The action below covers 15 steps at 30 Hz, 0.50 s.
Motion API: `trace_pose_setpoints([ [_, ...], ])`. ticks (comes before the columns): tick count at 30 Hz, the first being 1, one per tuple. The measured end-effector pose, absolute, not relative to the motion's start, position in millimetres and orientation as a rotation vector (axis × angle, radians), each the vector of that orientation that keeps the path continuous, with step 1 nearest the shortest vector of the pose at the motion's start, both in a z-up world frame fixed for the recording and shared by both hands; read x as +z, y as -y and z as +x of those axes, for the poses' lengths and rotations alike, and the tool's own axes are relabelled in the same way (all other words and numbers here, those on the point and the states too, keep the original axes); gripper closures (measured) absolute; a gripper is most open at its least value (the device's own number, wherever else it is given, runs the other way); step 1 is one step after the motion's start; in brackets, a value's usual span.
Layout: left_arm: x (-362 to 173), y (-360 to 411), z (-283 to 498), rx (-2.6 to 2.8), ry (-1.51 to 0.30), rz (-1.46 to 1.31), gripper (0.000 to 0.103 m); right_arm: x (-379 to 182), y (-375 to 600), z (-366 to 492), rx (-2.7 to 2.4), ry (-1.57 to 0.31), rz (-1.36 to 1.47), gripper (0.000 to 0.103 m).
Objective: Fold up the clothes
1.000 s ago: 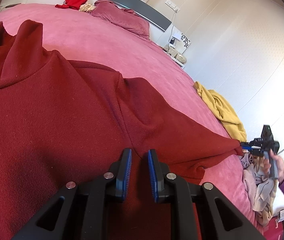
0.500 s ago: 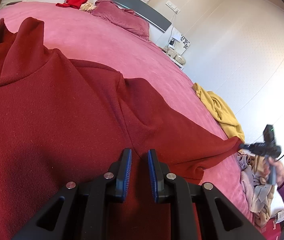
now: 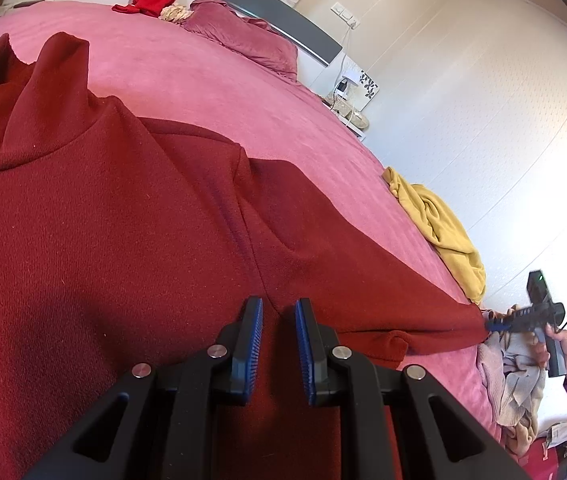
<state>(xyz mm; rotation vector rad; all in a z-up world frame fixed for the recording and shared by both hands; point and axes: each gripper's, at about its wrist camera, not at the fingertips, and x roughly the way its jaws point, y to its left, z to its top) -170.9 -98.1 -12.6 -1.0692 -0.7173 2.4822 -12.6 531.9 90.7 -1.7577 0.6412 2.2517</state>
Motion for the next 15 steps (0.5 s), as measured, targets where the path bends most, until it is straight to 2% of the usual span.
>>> trace_pose_setpoints([
  [1,-12.7,98.1,-170.9,2.481,0.719,-1.068,0.086,97.4,-526.4,-18.5,2.28,-0.579,-1.723,0.065],
  [3,-13.2,98.3,-170.8,2.478,0.724,-1.065,0.086,106.0,-515.5,-32.3,2.317,-0.452,-1.694,0.042],
  [5,-13.4,98.5,-170.7,2.476,0.728,-1.063,0.086,109.2,-511.8,-44.4,2.323,-0.388,-1.684,0.042],
  [9,-14.0,98.7,-170.4,2.474,0.733,-1.059,0.086,116.0,-519.0,-59.8,2.349,-0.44,-1.64,0.043],
  [11,-14.7,100.3,-170.6,2.467,0.743,-1.055,0.086,100.6,-516.5,-75.9,2.32,-0.463,-1.763,0.048],
  [13,-14.5,101.0,-170.1,2.468,0.744,-1.056,0.086,79.9,-508.3,-89.2,2.288,-0.519,-1.872,0.074],
  [15,-14.2,101.2,-169.6,2.47,0.74,-1.058,0.086,69.3,-500.5,-96.6,2.267,-0.49,-1.904,0.095],
])
